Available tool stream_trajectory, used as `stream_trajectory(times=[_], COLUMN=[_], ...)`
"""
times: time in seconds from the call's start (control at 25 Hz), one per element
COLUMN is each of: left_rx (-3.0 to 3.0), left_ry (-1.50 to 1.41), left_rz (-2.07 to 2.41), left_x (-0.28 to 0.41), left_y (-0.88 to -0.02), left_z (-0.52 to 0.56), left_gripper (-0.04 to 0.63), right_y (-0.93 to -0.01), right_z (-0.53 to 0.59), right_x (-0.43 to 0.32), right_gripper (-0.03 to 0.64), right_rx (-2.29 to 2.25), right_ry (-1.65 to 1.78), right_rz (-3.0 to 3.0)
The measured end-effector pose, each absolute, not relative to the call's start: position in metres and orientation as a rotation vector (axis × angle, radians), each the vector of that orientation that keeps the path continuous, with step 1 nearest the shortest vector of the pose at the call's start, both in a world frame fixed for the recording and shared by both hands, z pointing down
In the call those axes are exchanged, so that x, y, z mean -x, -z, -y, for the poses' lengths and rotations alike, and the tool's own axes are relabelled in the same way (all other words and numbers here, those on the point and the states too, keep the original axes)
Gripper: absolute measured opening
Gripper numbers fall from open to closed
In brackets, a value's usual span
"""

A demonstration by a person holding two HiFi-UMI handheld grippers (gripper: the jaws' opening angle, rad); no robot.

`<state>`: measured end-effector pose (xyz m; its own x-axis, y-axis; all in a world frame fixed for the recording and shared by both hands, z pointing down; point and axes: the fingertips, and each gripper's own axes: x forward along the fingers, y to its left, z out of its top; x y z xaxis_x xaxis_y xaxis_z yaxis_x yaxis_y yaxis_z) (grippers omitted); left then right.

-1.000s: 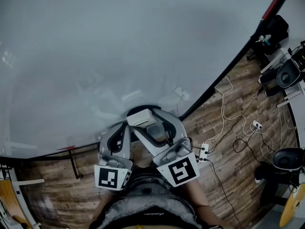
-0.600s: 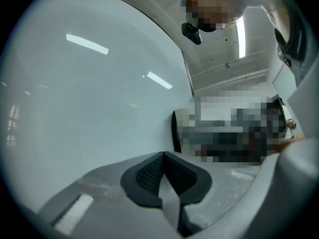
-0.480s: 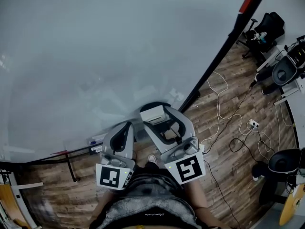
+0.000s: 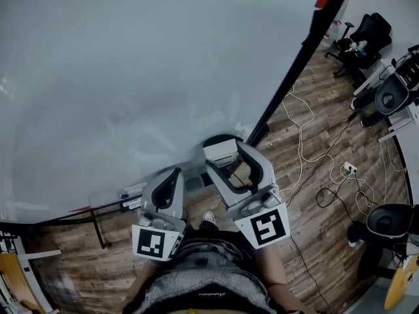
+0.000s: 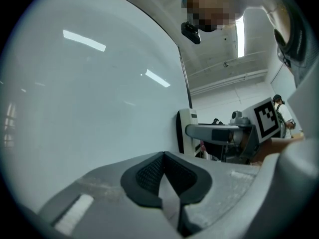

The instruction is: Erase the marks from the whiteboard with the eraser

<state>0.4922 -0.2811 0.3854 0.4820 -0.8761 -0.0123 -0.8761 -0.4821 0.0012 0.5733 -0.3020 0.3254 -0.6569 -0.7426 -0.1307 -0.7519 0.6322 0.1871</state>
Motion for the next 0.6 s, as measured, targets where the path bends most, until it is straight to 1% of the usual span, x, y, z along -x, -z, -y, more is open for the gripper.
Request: stream_trajectory(times=[0.16, 0.48, 0.6], left_rx=[2.681, 2.658, 2.667], left_ry=[0.019, 0.061, 0.062], left_rz=[-1.598, -1.643, -1.678], left_x=[-0.502, -0.485, -0.482], left_y=[-0.367, -0.378, -0.38], left_z=[0.286, 0.279, 0.275], left_gripper=[0.003, 0.003, 0.003], right_y=[-0.317, -0.378, -0.384], right_z=[0.31, 0.316, 0.317], right_x=[-0.591, -0.593, -0.595], right_gripper=[0.242, 0.244, 0.244], right_rx=[1.27, 1.327, 1.333], right_ry=[-0.271, -0.143, -0.112], right_rz=[-2.773, -2.832, -2.818])
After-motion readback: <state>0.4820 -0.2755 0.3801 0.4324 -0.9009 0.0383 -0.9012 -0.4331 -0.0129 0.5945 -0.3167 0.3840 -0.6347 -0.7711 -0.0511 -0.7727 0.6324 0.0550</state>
